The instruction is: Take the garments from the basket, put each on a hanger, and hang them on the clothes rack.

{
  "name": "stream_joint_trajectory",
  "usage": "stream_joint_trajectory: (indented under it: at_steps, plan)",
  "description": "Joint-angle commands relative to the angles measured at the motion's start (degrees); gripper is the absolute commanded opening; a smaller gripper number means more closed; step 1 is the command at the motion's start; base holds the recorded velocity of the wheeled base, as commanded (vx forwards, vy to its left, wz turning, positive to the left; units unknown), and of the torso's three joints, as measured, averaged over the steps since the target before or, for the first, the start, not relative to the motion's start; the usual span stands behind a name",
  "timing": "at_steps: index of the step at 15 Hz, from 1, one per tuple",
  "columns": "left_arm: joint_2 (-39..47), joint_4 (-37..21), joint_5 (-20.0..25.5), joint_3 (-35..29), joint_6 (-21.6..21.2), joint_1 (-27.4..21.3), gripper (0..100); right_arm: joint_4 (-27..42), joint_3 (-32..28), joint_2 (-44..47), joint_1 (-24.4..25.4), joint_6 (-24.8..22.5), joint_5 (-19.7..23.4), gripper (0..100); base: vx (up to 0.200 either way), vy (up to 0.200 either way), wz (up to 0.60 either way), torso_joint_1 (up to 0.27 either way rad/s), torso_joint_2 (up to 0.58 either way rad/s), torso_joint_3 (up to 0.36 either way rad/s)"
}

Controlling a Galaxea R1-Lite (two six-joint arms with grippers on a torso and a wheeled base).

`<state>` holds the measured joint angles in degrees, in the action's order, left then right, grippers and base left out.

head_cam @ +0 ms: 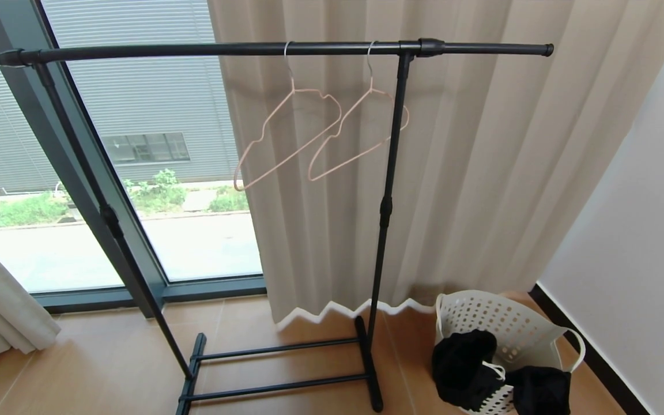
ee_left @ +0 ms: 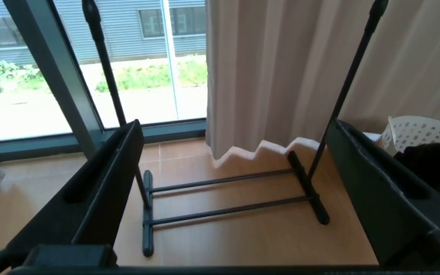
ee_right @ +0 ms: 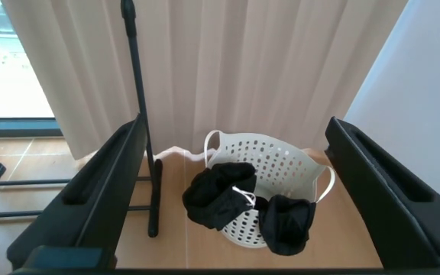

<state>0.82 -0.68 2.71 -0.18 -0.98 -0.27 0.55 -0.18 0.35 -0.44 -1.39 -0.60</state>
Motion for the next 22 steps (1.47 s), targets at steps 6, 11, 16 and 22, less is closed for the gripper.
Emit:
stream_joint_trajectory:
  at_steps: [6,11,16,22]
  plan:
    - [0.1,0.0,-0.1,0.0,0.2,0.1,100,0.0,0.0,0.0,0.0,0.1,0.0,100,0.000,0.000,0.00,-0.180,0.51,0.327]
    - [0.0,0.0,-0.1,0.0,0.1,0.2,100,0.0,0.0,0.0,0.0,0.1,0.0,100,0.000,0.000,0.00,-0.130,0.48,0.344]
    - [0.0,0.0,-0.1,0.0,0.1,0.2,100,0.0,0.0,0.0,0.0,0.0,0.0,100,0.000,0.000,0.00,-0.079,0.45,0.370]
    - [0.0,0.0,0.0,0.0,0.1,0.1,100,0.0,0.0,0.0,0.0,-0.1,0.0,100,0.000,0.000,0.00,-0.018,0.22,0.194]
